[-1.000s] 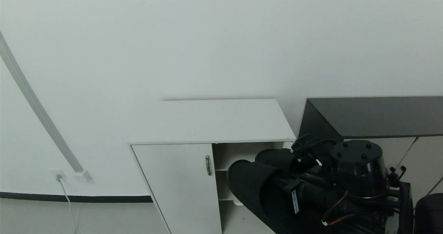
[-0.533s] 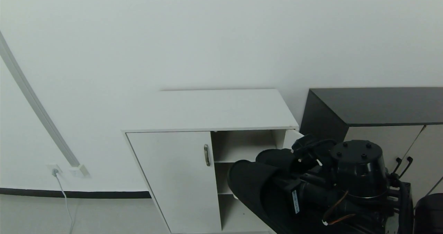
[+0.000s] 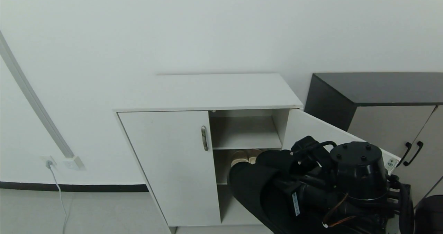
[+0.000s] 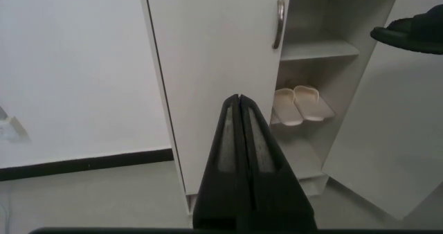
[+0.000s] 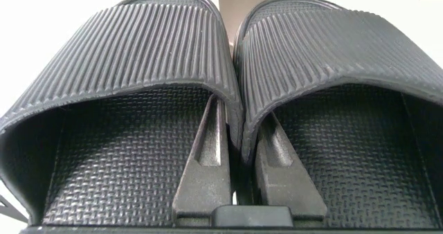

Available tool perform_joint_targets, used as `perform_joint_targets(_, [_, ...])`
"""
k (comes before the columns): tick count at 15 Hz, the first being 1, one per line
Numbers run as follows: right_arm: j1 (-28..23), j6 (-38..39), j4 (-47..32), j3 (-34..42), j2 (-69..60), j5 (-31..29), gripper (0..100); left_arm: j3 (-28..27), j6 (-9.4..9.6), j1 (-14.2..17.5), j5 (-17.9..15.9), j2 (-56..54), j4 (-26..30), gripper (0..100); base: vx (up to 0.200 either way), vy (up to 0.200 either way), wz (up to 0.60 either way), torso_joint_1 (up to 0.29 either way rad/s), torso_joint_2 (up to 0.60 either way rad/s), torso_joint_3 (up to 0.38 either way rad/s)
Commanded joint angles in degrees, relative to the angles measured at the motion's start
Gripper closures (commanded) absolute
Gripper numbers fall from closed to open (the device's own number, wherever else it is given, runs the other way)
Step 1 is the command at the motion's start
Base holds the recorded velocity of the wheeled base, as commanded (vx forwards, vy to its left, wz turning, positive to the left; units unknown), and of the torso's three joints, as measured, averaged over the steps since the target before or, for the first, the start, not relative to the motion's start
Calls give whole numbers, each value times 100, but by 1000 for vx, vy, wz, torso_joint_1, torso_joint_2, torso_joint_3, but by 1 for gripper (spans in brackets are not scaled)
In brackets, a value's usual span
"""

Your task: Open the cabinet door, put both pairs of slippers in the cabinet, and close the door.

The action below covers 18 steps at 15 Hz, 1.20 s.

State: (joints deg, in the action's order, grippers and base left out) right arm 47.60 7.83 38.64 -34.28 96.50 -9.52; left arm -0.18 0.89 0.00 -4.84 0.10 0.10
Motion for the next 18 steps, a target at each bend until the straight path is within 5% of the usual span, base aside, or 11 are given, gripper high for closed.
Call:
perform_joint_targets(1, [12,0,3,0,9,-6,100,1,-1,0,1,-1,-1,100,0,0,0,-188,515,320])
perform_joint_targets(18, [56,0,3,18,18,3,100,1,-1,0,1,-1,-1,100,0,0,0,-113,455,340])
